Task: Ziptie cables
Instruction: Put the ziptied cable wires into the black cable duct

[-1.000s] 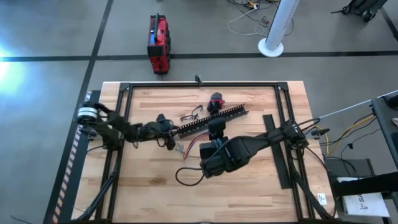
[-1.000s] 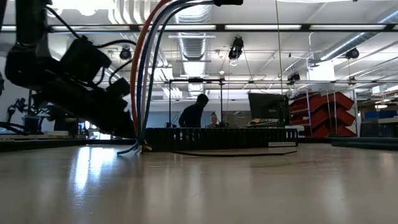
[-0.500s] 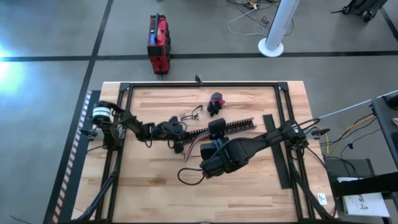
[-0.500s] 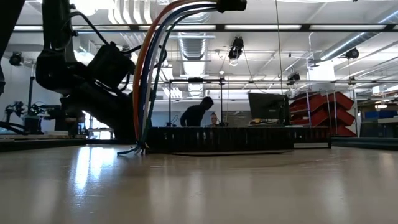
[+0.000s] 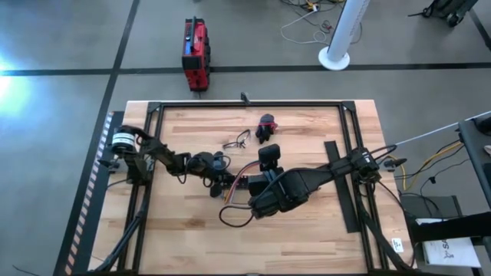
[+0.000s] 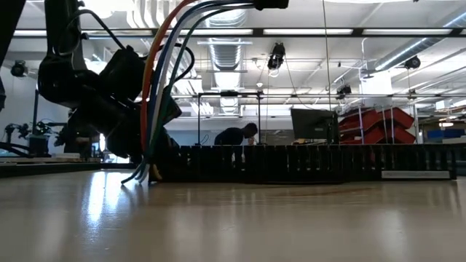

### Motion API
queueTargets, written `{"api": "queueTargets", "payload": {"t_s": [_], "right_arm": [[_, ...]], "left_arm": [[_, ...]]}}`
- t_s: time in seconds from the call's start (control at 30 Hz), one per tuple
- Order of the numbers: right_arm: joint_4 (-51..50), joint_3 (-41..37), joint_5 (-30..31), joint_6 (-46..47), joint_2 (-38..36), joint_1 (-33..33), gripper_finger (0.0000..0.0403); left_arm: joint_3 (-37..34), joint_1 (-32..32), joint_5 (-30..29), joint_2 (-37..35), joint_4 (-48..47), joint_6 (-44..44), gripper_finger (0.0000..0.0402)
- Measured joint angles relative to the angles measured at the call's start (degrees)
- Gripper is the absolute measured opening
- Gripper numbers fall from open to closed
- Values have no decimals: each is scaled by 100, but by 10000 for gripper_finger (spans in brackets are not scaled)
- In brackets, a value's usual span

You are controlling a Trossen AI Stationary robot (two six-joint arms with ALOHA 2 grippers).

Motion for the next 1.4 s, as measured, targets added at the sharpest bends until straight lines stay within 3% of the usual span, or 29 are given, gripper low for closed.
{"api": "queueTargets", "payload": {"t_s": [0.2, 0.33, 0.63, 0.83, 0.97, 1.2, 1.4], "right_arm": [[6, 0, 11, 1, 0, 0, 13], [28, 0, 18, 7, 0, 0, 13], [378, 4, 326, -154, 0, -16, 13], [1171, 4, 678, -607, 0, -147, 13], [1889, 7, 676, -1058, 0, -265, 13], [2862, 6, 671, -1845, 0, -380, 13], [3400, 34, 674, -2484, 0, -376, 13]], "left_arm": [[-5, 0, -7, -375, -261, -18, 42], [-7, 2, -24, -797, -953, -18, 89], [-3, -76, -30, -2710, -2867, -310, 176], [-3, -484, -29, -4112, -3718, -349, 186], [-59, -918, -62, -4647, -3729, -440, 176], [-306, -1611, -588, -4902, -3719, -620, 171], [-598, -1803, -881, -4713, -3423, -903, 184]]}}
